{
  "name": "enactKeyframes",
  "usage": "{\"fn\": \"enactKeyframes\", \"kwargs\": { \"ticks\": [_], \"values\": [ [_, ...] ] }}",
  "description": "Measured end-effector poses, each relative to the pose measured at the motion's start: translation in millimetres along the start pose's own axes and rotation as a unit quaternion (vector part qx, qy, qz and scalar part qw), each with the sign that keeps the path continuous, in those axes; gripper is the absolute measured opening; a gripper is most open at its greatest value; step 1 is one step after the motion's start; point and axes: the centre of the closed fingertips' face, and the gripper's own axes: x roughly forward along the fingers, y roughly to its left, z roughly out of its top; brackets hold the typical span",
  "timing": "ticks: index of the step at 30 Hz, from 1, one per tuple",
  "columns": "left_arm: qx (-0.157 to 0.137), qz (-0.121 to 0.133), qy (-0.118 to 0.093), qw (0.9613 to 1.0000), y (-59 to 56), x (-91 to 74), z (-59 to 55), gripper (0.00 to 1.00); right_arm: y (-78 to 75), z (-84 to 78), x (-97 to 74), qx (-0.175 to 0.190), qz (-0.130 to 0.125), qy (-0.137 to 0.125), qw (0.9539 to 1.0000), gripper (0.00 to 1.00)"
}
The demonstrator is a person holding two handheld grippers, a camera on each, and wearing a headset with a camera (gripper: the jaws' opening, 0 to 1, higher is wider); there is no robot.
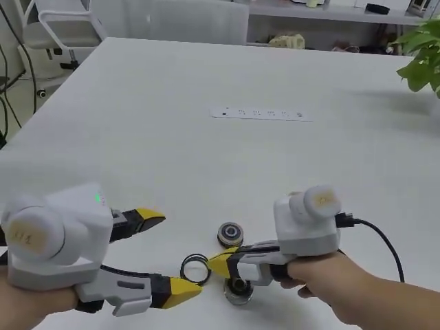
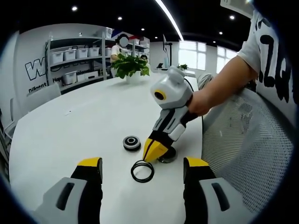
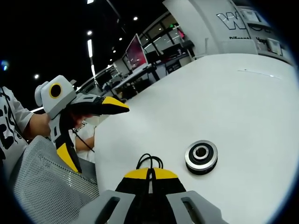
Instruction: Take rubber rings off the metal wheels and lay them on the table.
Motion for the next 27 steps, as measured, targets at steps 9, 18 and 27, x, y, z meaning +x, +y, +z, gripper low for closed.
{"fn": "enactKeyframes", "kwargs": {
  "ticks": [9,18,27],
  "values": [
    [-0.001,0.0,0.002,1.0,-2.8,-0.8,0.4,0.69,-2.1,0.5,1.2,-0.001,-0.005,-0.001,1.0,0.03],
    [-0.002,-0.001,0.005,1.0,-1.3,-1.3,-2.4,0.68,-2.9,0.7,0.2,-0.011,-0.009,-0.001,0.9999,0.09],
    [0.0,-0.007,0.009,0.9999,0.4,1.9,-2.0,0.68,-8.7,8.9,-9.5,-0.016,-0.018,-0.015,0.9996,0.12]
  ]
}}
